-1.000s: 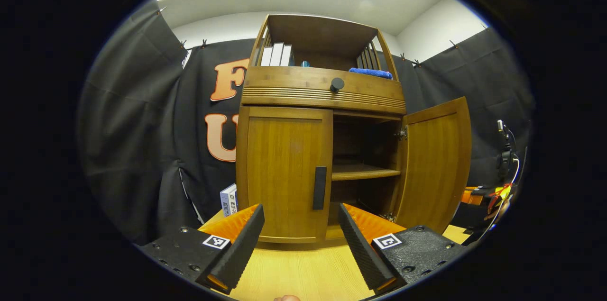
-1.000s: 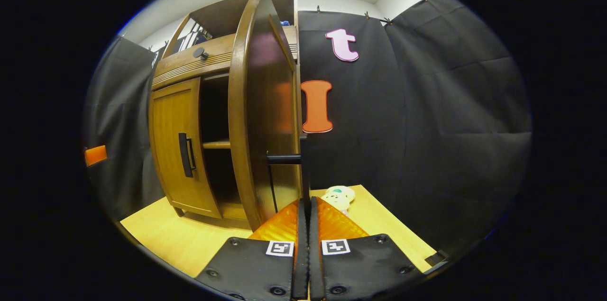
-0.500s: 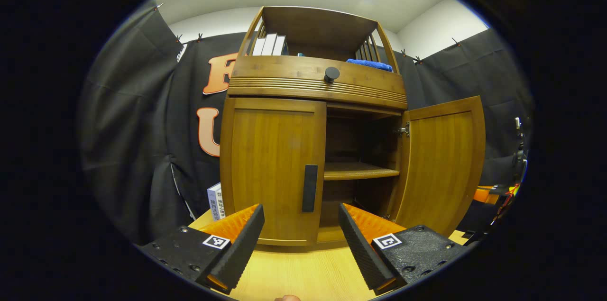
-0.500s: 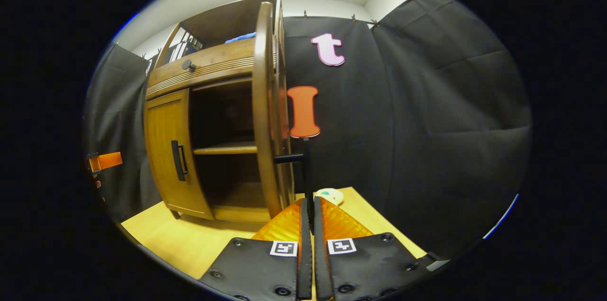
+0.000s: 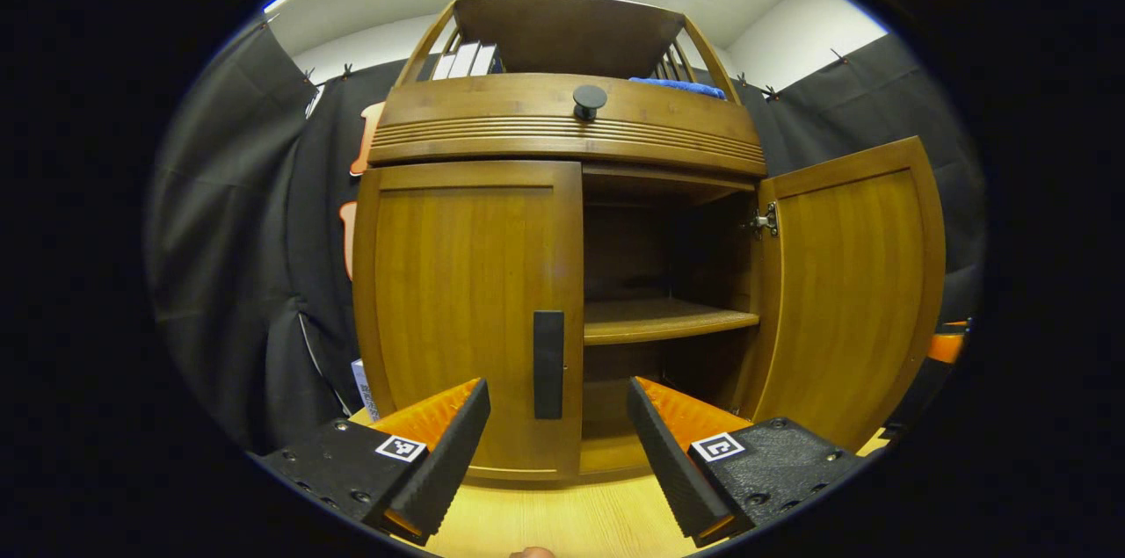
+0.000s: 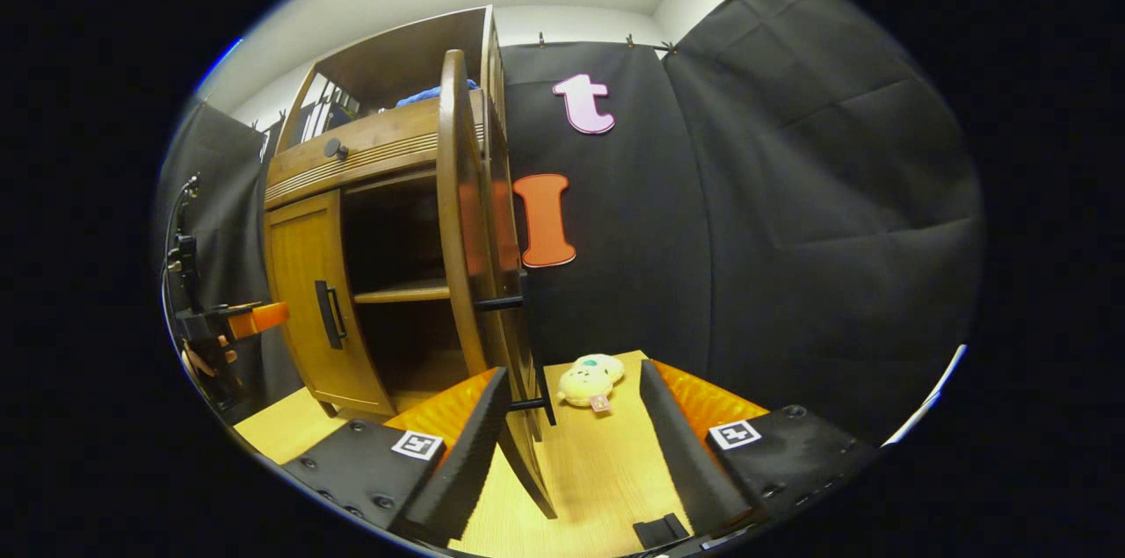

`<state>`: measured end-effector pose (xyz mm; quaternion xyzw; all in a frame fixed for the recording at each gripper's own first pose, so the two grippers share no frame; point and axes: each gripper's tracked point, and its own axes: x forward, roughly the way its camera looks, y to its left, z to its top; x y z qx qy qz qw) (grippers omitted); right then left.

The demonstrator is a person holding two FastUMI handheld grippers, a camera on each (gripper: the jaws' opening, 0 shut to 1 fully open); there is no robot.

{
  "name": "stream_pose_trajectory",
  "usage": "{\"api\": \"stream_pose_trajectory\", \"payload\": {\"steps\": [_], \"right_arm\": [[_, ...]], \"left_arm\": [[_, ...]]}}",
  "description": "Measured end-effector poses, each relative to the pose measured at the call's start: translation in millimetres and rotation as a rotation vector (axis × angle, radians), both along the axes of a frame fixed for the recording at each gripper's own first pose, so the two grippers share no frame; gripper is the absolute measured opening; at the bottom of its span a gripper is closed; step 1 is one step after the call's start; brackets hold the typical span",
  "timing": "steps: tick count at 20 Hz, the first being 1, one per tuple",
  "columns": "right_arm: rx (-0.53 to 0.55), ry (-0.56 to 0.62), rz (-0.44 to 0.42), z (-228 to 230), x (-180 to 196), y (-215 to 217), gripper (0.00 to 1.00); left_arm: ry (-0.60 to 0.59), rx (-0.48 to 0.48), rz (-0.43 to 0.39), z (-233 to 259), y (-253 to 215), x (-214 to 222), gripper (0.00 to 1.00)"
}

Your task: Open the right door of the double-door shoe cabinet with the right hand, and open the left door with the left hand.

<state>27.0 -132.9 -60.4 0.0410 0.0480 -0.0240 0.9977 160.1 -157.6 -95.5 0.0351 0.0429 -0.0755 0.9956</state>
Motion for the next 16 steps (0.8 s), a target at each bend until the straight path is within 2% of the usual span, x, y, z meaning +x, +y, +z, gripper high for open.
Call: {"api": "stream_pose_trajectory", "payload": {"steps": [1,3,6,7,8,9,10,11,16], "right_arm": [[0.004,-0.007,-0.003,0.6,-1.0,-2.7,0.86],[0.002,-0.014,-0.028,2.6,-1.7,-13.1,0.91],[-0.02,-0.029,-0.074,5.8,-0.7,-27.0,0.89],[-0.026,-0.035,-0.084,6.2,-1.4,-29.4,0.98],[-0.033,-0.041,-0.093,6.9,-2.3,-32.7,0.89],[-0.042,-0.044,-0.101,7.5,-3.4,-35.0,0.89],[-0.05,-0.046,-0.107,7.1,-3.1,-36.9,0.98],[-0.056,-0.047,-0.11,6.9,-3.2,-37.6,0.98],[-0.055,-0.044,-0.102,5.5,-2.7,-32.1,0.98]], "left_arm": [[-0.005,0.007,0.005,-1.9,-1.4,8.5,0.92],[-0.02,0.018,0.007,-5.3,-5.1,26.4,0.92],[-0.018,0.032,0.027,-15.5,-5.3,49.5,0.92],[-0.011,0.029,0.028,-18.6,-6.2,56.9,0.92],[-0.002,0.024,0.032,-22.6,-6.5,67.0,0.92],[0.014,0.019,0.038,-28.2,-5.4,73.5,0.92],[0.028,0.016,0.041,-33.7,-4.8,78.6,0.95],[0.039,0.012,0.047,-38.6,-2.6,84.3,0.92],[0.062,-0.021,0.082,-54.5,7.7,106.3,0.92]]}}
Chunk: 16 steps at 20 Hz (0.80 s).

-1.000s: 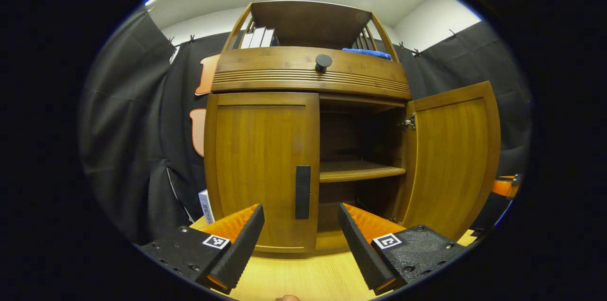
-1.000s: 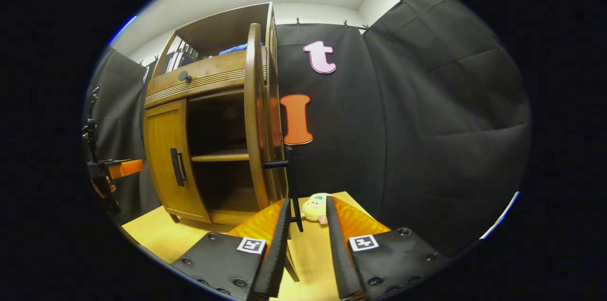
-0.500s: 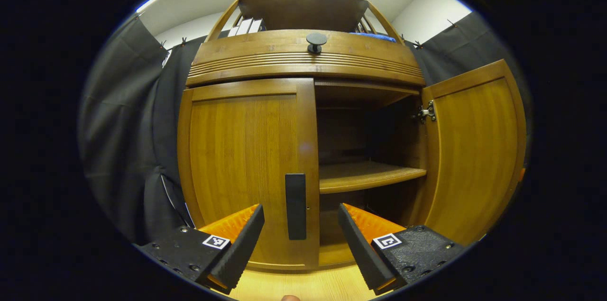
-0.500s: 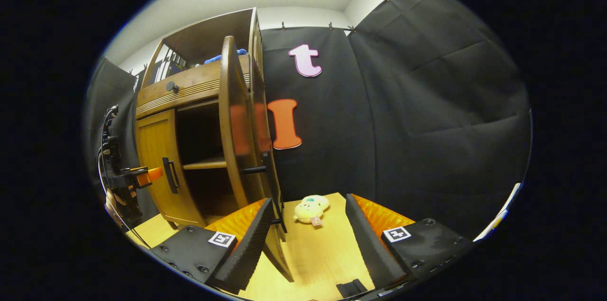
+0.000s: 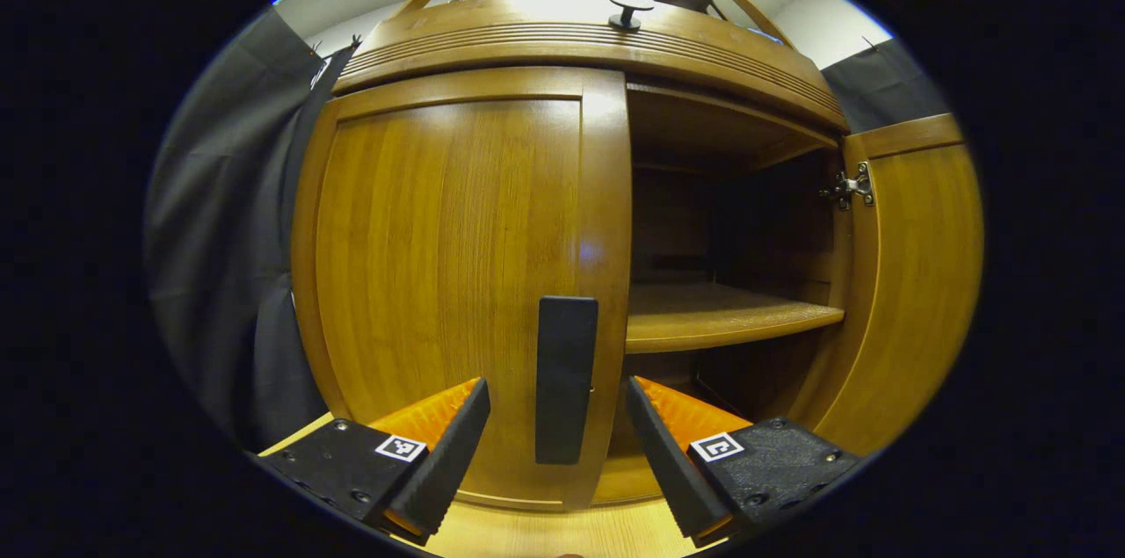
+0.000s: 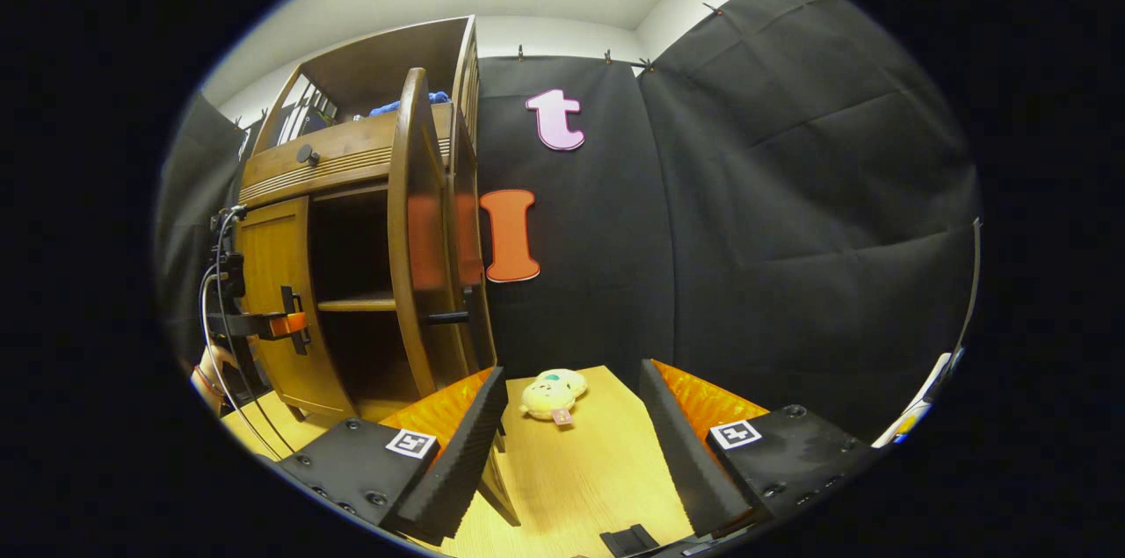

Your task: Open the right door of the double-door shoe cabinet with the right hand, and open the left door with the left hand.

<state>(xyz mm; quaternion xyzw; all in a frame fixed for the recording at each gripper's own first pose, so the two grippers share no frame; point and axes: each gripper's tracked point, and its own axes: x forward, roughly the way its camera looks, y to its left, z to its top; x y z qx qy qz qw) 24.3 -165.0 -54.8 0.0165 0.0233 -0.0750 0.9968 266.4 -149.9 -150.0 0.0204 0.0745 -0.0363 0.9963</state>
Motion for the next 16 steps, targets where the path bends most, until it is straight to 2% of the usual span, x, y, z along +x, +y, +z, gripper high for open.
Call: {"api": "stream_pose_trajectory", "payload": {"steps": [4,6,8,10,12,13,16], "right_arm": [[-0.004,-0.013,0.004,2.3,0.1,3.1,0.98],[-0.008,-0.024,0.002,4.9,-0.8,3.7,0.98],[-0.014,-0.039,0.0,8.7,-3.6,3.8,0.98],[-0.028,-0.052,-0.004,11.1,-4.0,4.0,0.98],[-0.045,-0.06,-0.006,12.7,-5.0,5.4,0.98],[-0.056,-0.063,-0.006,13.3,-5.2,6.5,0.98],[-0.069,-0.063,-0.008,12.7,-6.4,7.0,0.98]], "left_arm": [[-0.009,0.009,0.008,1.6,0.6,12.0,0.85],[-0.008,0.006,0.001,0.1,-0.4,14.3,0.75],[0.012,-0.037,-0.013,-4.9,-7.1,16.5,0.63],[0.031,-0.051,-0.018,-12.2,-10.8,17.7,0.6],[0.044,-0.044,-0.017,-16.1,-12.0,19.8,0.6],[0.041,-0.036,-0.001,-16.7,-5.2,20.1,0.47],[0.045,0.001,-0.041,-17.7,-9.2,17.7,0.31]]}}
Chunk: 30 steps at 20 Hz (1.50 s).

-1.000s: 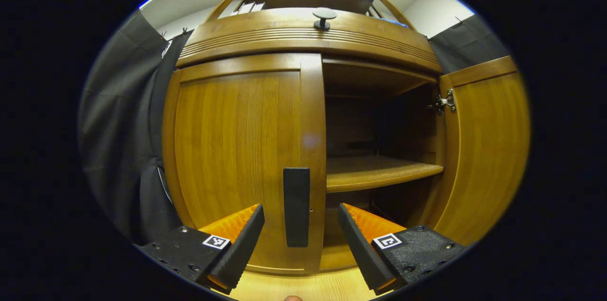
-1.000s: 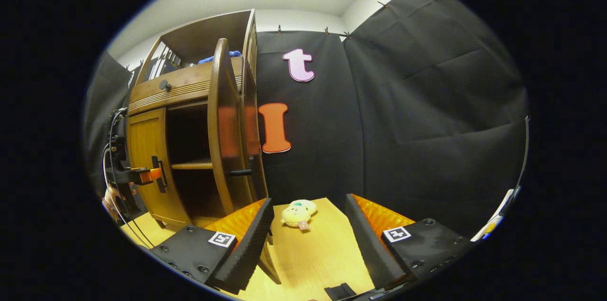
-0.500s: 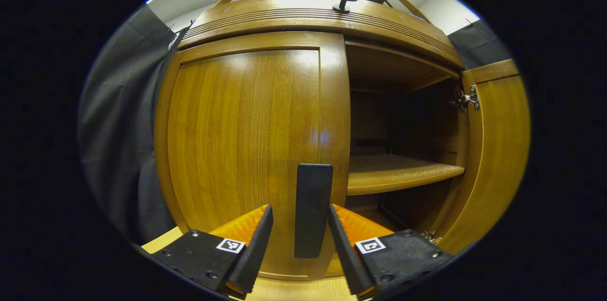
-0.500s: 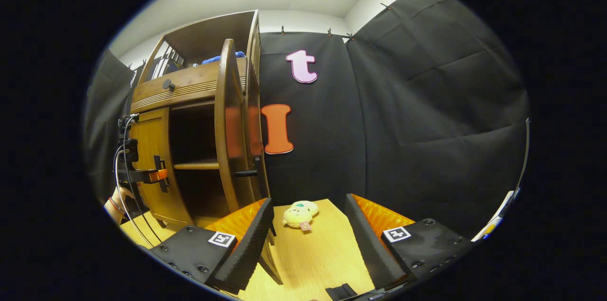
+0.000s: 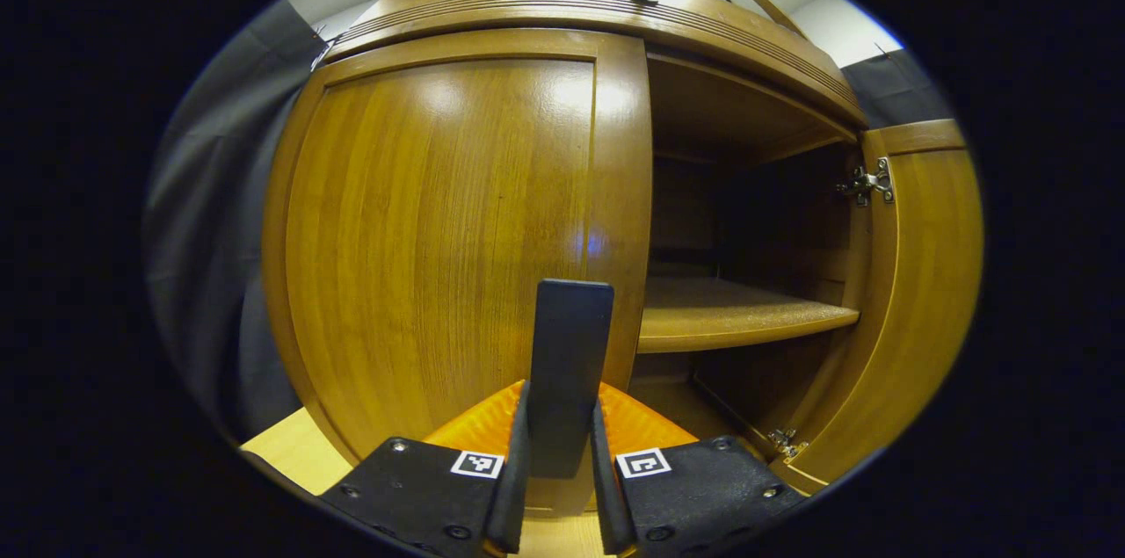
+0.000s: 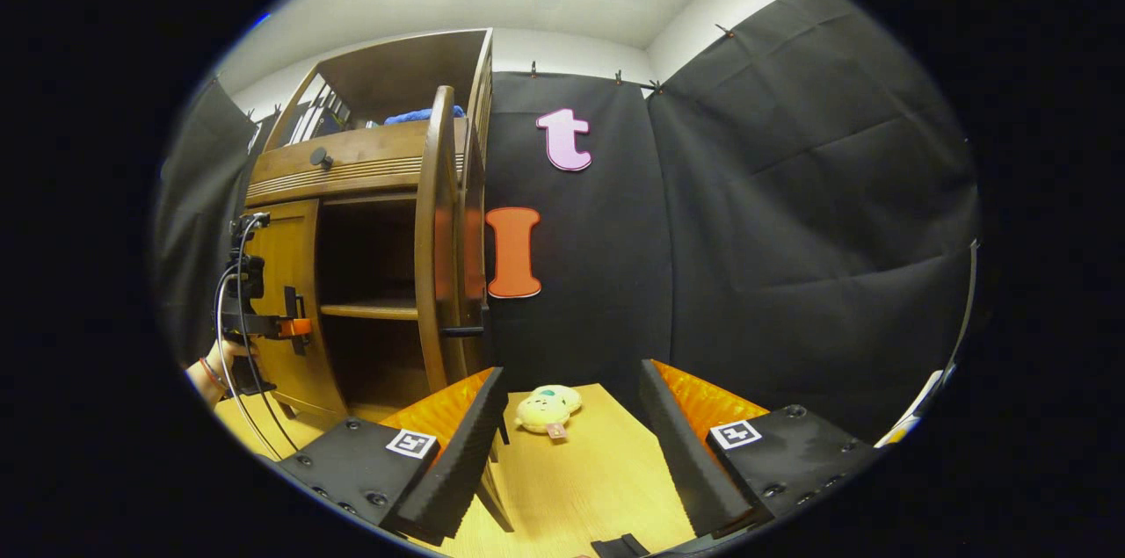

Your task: Open the right door of the double-door shoe cabinet with the right hand, and open the left door with the left hand.

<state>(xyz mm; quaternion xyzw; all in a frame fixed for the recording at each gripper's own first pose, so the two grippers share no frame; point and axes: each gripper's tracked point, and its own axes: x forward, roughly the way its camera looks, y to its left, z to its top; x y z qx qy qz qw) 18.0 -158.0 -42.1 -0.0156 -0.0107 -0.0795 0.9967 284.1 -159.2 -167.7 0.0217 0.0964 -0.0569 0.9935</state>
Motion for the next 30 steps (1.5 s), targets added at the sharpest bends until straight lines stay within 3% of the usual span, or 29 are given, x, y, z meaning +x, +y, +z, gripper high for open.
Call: {"api": "stream_pose_trajectory", "payload": {"steps": [5,12,13,14,18,22,23,28,29,30], "right_arm": [[0.012,0.008,0.02,-3.1,-3.8,15.0,0.98],[-0.006,-0.013,0.045,8.9,-19.0,46.3,0.98],[-0.009,-0.011,0.05,8.6,-21.5,51.5,0.89],[-0.01,-0.009,0.056,8.8,-22.7,56.4,0.98],[-0.014,0.002,0.08,7.5,-24.8,74.8,1.0],[-0.021,0.008,0.101,7.1,-28.7,90.7,0.93],[-0.022,0.01,0.105,7.1,-28.5,93.8,0.98],[-0.025,0.019,0.121,5.4,-30.5,107.5,0.98],[-0.027,0.021,0.121,5.2,-30.8,109.0,0.98],[-0.03,0.023,0.121,4.8,-30.0,109.9,0.89]], "left_arm": [[0.002,-0.024,-0.042,14.2,3.7,-10.0,0.14],[0.002,-0.021,-0.117,27.0,25.9,-67.4,0.15],[-0.001,-0.017,-0.122,28.6,28.1,-71.6,0.15],[-0.004,-0.015,-0.126,30.3,32.5,-78.4,0.15],[-0.014,-0.014,-0.14,34.7,48.9,-101.7,0.15],[-0.024,-0.016,-0.14,38.0,68.4,-121.4,0.16],[-0.025,-0.017,-0.141,36.7,72.4,-126.2,0.15],[-0.039,-0.017,-0.137,39.7,90.3,-142.3,0.16],[-0.045,-0.021,-0.137,40.7,93.9,-145.0,0.12],[-0.046,-0.022,-0.135,40.0,96.5,-145.9,0.12]]}}
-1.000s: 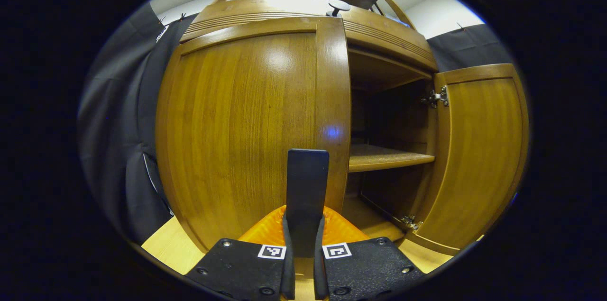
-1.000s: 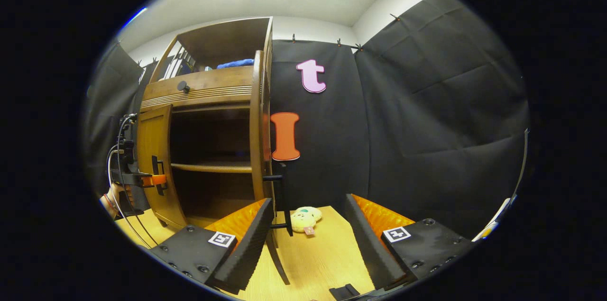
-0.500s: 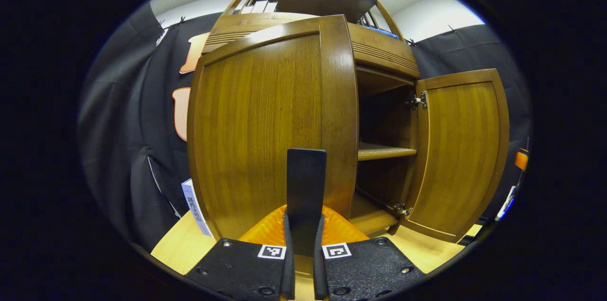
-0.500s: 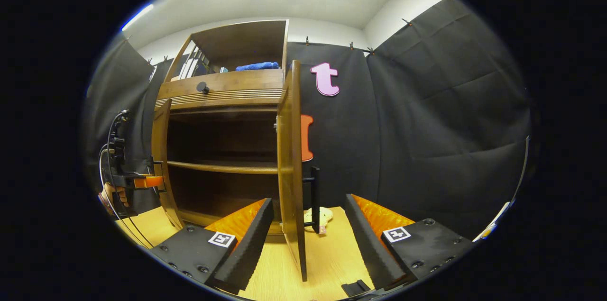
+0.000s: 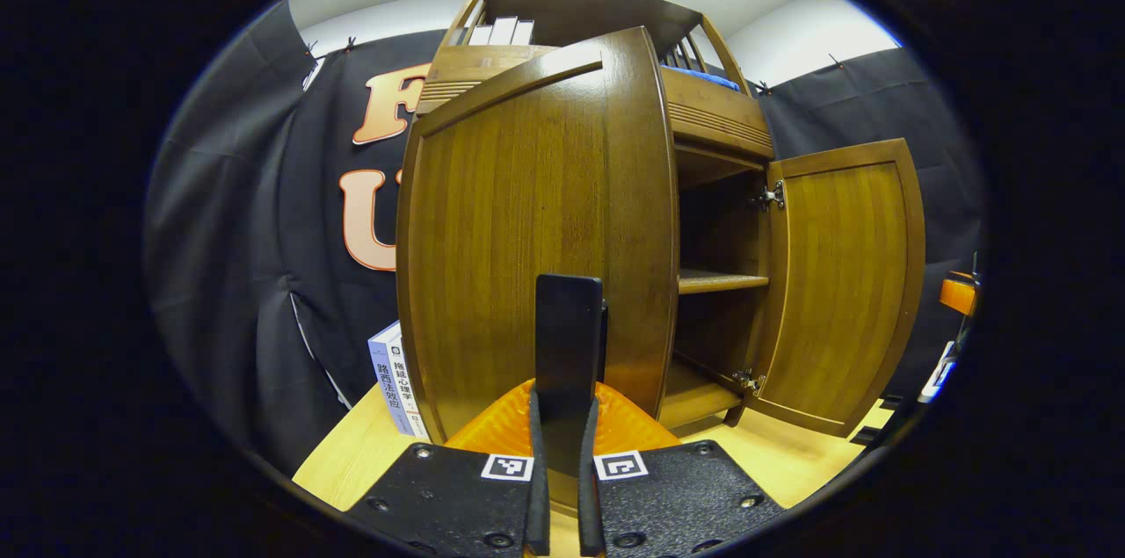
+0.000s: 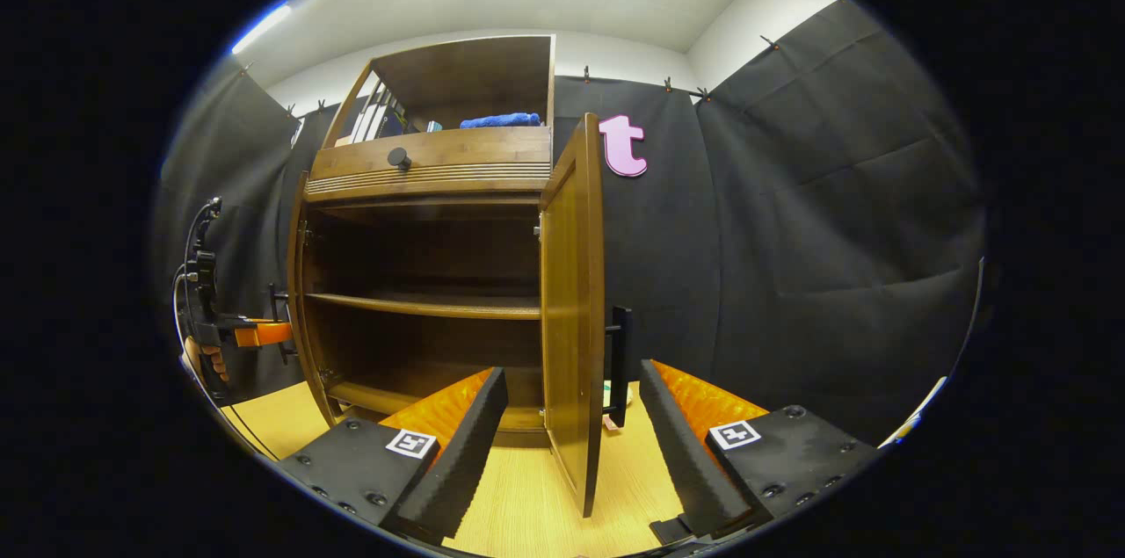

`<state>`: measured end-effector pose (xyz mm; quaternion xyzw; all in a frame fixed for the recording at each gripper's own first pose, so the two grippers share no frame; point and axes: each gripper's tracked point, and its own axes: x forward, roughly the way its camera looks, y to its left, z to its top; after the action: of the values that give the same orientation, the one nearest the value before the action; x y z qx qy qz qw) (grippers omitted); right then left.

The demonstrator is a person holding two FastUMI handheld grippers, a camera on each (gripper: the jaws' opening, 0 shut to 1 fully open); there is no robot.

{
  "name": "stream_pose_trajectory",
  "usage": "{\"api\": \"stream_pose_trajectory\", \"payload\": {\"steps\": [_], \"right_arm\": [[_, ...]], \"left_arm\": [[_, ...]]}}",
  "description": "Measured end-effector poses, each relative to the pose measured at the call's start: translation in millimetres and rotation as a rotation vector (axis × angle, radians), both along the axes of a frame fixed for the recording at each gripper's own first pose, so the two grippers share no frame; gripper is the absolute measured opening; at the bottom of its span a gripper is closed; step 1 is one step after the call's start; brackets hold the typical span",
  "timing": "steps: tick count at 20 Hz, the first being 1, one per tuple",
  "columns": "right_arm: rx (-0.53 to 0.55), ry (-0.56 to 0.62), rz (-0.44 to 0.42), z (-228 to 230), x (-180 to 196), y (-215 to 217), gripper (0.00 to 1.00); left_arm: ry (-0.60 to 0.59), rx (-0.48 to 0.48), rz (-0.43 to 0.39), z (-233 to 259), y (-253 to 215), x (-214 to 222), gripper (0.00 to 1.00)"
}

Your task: Open the right door of the double-door shoe cabinet with the right hand, and open the left door with the left hand.

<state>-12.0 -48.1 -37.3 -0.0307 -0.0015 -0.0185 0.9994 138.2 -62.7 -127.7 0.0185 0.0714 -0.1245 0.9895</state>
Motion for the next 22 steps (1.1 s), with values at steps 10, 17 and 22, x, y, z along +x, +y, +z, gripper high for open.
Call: {"api": "stream_pose_trajectory", "payload": {"steps": [10,17,22], "right_arm": [[-0.014,0.004,0.022,0.0,2.0,21.1,0.89],[-0.024,0.01,0.078,-7.4,10.8,61.2,0.89],[-0.023,0.018,0.098,-12.1,20.3,82.6,0.98]], "left_arm": [[-0.02,0.03,0.056,8.3,40.0,-21.2,0.09],[-0.034,0.093,0.182,15.1,118.1,-37.8,0.0],[-0.035,0.1,0.18,15.8,142.3,-40.6,0.0]]}}
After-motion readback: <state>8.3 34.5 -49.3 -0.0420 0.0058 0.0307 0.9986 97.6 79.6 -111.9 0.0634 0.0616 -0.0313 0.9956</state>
